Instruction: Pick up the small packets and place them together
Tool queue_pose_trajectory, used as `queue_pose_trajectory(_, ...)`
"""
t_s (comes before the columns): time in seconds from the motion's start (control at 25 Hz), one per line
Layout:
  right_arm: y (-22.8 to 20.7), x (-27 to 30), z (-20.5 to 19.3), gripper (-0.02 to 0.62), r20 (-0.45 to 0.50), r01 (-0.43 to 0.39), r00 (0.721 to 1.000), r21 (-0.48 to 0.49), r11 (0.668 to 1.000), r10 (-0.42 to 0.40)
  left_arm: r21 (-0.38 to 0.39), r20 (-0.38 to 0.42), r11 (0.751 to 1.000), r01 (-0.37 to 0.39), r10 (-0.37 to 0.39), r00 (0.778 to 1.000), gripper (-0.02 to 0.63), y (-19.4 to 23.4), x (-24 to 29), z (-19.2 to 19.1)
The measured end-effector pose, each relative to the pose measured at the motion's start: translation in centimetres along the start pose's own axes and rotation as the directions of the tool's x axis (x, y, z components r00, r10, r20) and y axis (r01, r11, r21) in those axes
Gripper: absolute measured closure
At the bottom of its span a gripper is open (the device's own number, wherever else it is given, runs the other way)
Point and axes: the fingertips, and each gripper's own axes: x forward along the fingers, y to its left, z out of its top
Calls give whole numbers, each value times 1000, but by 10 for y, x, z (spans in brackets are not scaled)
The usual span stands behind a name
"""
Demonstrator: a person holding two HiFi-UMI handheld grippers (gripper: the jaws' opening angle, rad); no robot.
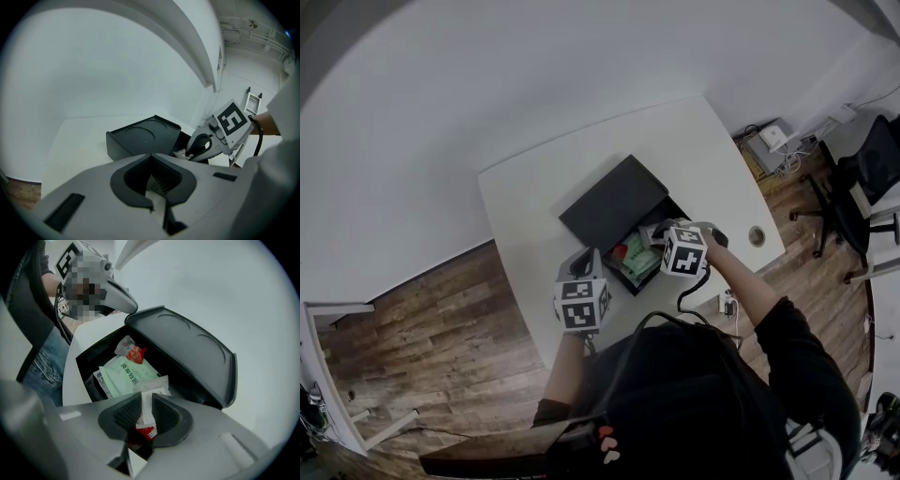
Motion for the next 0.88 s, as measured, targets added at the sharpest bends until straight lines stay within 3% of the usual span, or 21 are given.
queue_pose_trajectory(0.48, -20, -46, 8, 575, 107, 91, 990, 51, 995, -96, 5, -2, 1000, 1, -1, 1000, 607, -2, -2, -2)
queue_pose_trajectory(0.88, -81, -100, 27, 578, 220, 248, 938, 118, 961, -269, -2, 0, 1000, -1, 1, 1000, 607, -3, -1, -2)
